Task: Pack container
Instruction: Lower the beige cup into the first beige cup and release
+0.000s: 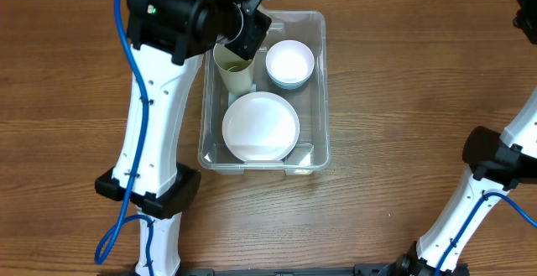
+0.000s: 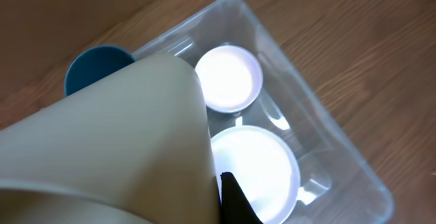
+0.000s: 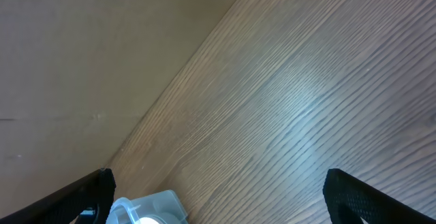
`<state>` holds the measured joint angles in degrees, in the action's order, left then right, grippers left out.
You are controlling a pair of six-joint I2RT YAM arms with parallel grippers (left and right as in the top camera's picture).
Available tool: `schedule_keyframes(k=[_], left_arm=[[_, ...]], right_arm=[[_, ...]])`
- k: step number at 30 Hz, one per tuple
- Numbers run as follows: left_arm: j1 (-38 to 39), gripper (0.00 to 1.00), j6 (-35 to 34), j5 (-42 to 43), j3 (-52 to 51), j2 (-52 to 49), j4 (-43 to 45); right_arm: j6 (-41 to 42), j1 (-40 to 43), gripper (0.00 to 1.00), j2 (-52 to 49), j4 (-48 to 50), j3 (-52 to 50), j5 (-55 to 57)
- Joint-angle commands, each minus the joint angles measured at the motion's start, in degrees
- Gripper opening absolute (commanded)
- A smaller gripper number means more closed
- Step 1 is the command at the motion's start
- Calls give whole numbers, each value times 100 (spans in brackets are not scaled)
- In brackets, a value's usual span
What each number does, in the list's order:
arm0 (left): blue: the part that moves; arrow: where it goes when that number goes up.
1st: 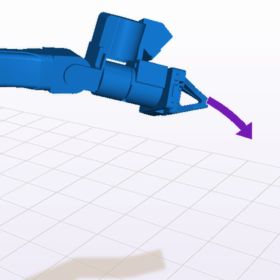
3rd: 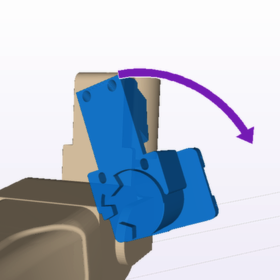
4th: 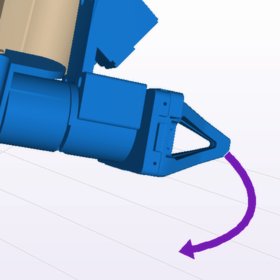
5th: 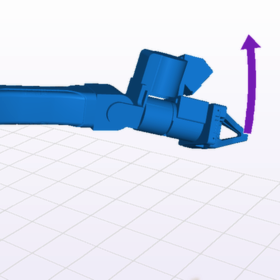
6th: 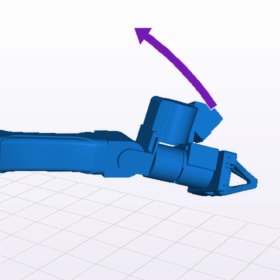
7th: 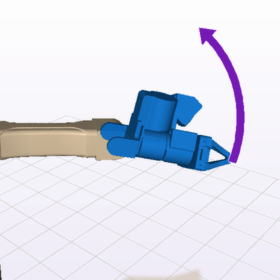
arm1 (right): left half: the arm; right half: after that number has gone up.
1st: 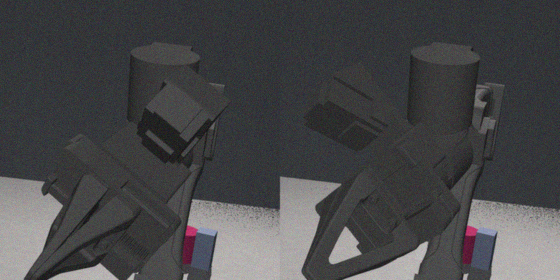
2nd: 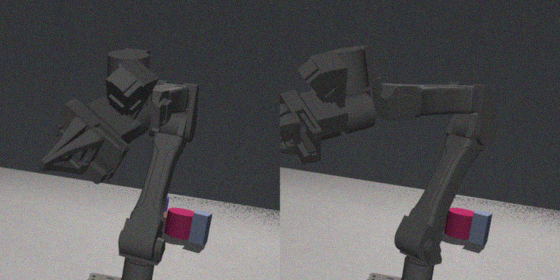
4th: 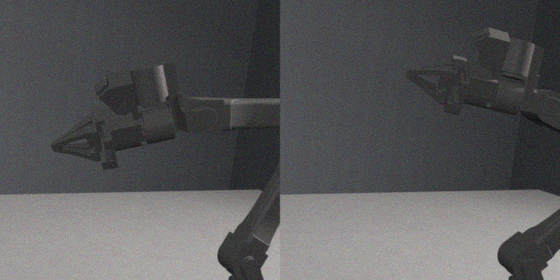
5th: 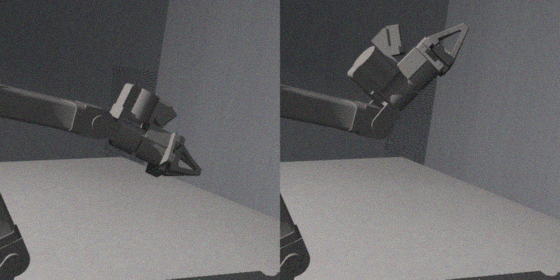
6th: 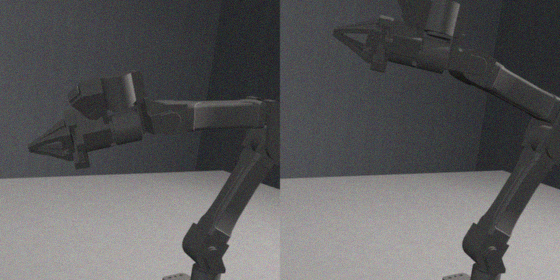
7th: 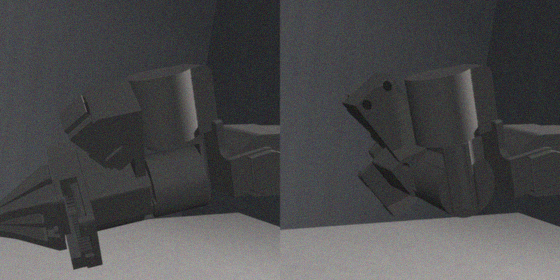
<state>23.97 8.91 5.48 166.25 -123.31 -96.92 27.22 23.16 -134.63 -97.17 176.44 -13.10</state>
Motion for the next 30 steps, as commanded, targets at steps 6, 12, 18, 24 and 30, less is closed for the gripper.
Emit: schedule_keyframes(k=[6,12,18,24,30], left_arm=[[9,4,-531,-590,-796,35,11],[7,4,-586,-595,-1279,35,11],[7,21,-616,-796,-1493,35,13],[4,45,-769,-1172,-1493,35,37],[2,39,-1091,-1473,-1425,90,57]], right_arm=[[24,-4,100,90,15,15,13],[24,-4,100,90,15,15,13],[24,-4,100,90,15,15,13],[24,-4,100,90,15,15,13],[24,-4,100,90,15,15,13]])
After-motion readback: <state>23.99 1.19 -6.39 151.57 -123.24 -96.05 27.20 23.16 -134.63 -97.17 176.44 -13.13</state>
